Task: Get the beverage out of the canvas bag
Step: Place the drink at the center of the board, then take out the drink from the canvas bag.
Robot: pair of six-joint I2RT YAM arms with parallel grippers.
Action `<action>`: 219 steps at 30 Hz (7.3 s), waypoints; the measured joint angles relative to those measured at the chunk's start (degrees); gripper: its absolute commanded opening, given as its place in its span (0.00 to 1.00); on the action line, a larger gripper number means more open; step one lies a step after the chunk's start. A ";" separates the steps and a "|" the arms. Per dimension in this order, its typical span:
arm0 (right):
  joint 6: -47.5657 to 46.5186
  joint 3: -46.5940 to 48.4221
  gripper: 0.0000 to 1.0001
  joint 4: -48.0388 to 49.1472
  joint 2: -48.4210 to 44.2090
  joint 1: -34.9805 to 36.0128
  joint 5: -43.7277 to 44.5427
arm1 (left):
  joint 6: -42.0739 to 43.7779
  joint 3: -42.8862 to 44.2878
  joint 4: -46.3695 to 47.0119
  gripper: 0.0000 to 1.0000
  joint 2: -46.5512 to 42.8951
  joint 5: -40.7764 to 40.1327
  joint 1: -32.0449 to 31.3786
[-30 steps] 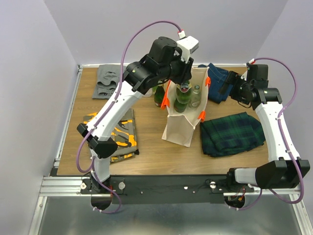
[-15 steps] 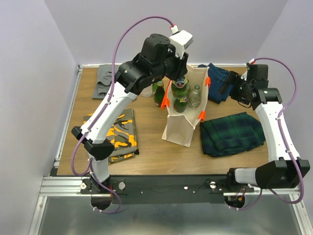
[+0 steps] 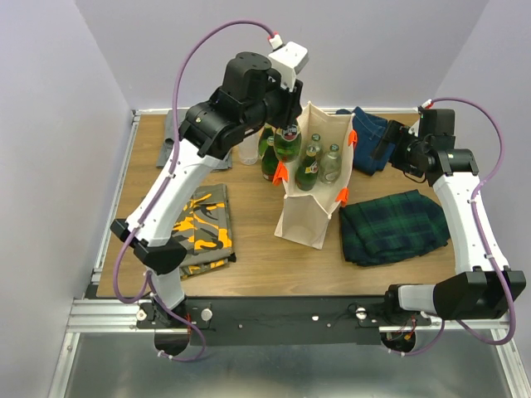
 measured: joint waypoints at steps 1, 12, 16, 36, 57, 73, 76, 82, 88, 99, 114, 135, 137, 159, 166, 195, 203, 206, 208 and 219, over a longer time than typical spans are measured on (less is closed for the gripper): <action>0.00 0.00 1.00 0.00 -0.02 0.00 0.00 | 0.00 -0.26 0.09 0.00 -0.09 -0.20 0.37; 0.02 0.00 1.00 0.04 0.07 0.00 -0.04 | -0.02 -5.35 0.85 0.00 -2.75 -2.03 6.03; 0.04 0.00 1.00 0.07 0.35 0.00 -0.35 | 0.00 -8.31 1.68 0.00 -4.37 -3.04 7.37; 0.04 0.00 1.00 0.04 1.31 0.00 -0.83 | -0.98 -25.79 10.80 0.00 -6.54 -9.90 11.23; 0.00 1.09 1.00 0.09 3.06 0.00 -0.81 | -6.16 -43.63 26.43 0.00 -6.51 -11.98 14.86; -0.02 1.09 1.00 0.07 3.54 0.00 -0.76 | -9.42 -55.84 40.09 0.00 -6.51 -12.52 15.23; -0.02 1.09 1.00 0.07 3.54 0.00 -0.76 | -9.79 -58.14 42.69 0.00 -6.51 -12.87 15.23; -0.04 1.09 1.00 0.04 3.54 0.00 -0.72 | -10.40 -60.57 45.51 0.00 -6.51 -13.75 15.23; -0.04 1.09 1.00 0.04 3.58 0.00 -0.72 | -10.38 -60.63 47.23 0.00 -6.45 -14.12 15.23; -0.04 1.09 1.00 0.04 3.58 0.00 -0.70 | -10.38 -60.63 49.46 0.00 -4.28 -14.38 15.23; -0.09 1.09 1.00 0.00 3.58 0.00 -0.57 | -10.38 -60.63 50.97 0.00 -1.73 -14.97 15.23; -0.11 1.09 1.00 0.02 3.58 0.00 -0.22 | -10.51 -54.47 47.69 0.12 2.54 -14.97 15.30; -0.11 1.09 1.00 0.02 3.58 0.00 -0.22 | -10.62 -54.47 47.60 0.15 2.54 -14.99 15.32; -0.11 1.09 1.00 0.00 3.58 0.00 -0.22 | -12.11 -53.53 46.66 0.49 2.43 -15.85 15.32; -0.11 1.09 1.00 0.02 3.58 0.00 -0.20 | -12.74 -53.31 47.76 0.55 2.34 -16.20 15.32; -0.11 0.55 1.00 0.00 3.34 0.00 -0.24 | -5.92 -27.54 26.99 0.99 -7.78 -4.26 14.45; 0.09 0.13 1.00 0.48 2.67 0.00 -1.66 | -2.36 -15.08 17.22 0.99 -4.72 6.54 10.49; 0.09 0.04 1.00 0.72 1.40 0.00 -2.05 | -1.68 -14.05 14.86 0.98 -3.56 9.25 8.98; 0.09 0.00 1.00 1.14 0.26 0.00 -2.08 | -0.98 -12.79 13.14 0.97 -2.01 10.93 7.96; 0.09 -1.40 1.00 1.31 -0.15 0.00 -0.74 | 2.51 -3.30 4.11 0.99 6.49 13.86 4.13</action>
